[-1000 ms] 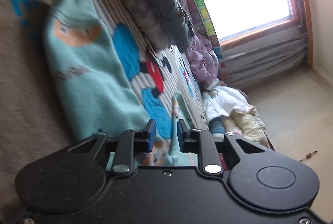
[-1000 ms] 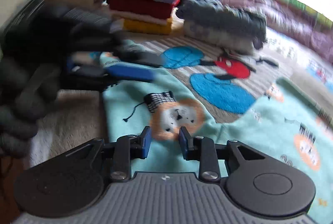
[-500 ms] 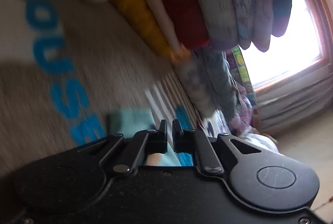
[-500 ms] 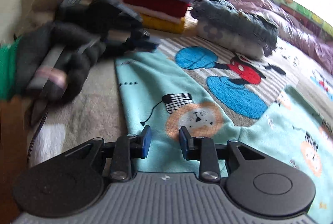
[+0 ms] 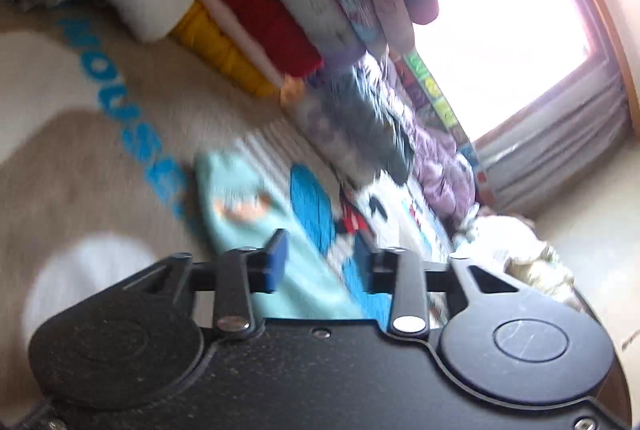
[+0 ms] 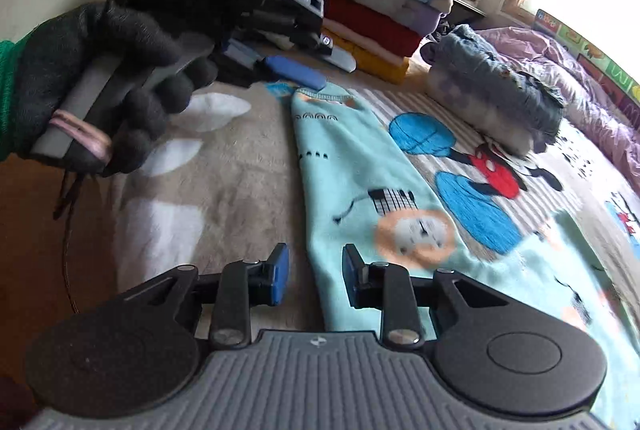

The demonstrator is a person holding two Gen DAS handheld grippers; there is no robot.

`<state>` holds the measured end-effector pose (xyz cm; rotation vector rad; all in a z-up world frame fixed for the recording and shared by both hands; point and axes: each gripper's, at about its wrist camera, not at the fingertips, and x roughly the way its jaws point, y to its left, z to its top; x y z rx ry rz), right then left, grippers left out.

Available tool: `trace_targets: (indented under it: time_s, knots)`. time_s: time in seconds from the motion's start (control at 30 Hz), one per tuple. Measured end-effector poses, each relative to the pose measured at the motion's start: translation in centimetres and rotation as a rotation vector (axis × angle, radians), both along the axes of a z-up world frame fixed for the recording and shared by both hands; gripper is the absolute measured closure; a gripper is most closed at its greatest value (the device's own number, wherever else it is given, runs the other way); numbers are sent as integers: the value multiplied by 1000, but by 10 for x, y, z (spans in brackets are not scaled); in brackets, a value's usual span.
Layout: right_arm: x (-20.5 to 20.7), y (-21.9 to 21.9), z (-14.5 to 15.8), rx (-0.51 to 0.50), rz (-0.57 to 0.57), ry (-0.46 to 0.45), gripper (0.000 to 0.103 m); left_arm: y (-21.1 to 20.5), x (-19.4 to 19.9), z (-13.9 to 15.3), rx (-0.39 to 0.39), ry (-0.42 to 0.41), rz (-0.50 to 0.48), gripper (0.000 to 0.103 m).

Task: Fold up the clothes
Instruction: 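Open the left tool to release the folded sleeve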

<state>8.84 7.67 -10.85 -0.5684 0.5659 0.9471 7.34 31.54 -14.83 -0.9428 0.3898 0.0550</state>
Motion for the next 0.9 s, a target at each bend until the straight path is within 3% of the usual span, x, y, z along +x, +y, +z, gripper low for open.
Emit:
trace_targets:
  time_s: [0.1,0.27,0.33,0.47,0.67,0.8,0.9]
  knots:
    - [-16,-35,7,76,-66,39,68,-21,-14,0,12,18,-39,37]
    - [-39,-127,12,317,-298,182,65,-56,-22,9,74,74,-110,32]
    - [-47,-172,5,447,-418,253,58,-71,-26,12,99,97,-138,27]
    - [-61,-255,-21,682,-678,383,57,-106,-27,25,175,121,-207,17]
    - [-81,-335,-62,942,-1009,454,57,-173,-13,49,331,177,-338,5]
    - [-86,-368,-86,1116,-1104,524,56,-224,-9,61,454,209,-462,2]
    - [-86,-380,-97,1213,-1132,555,55,-250,-14,67,497,194,-530,2]
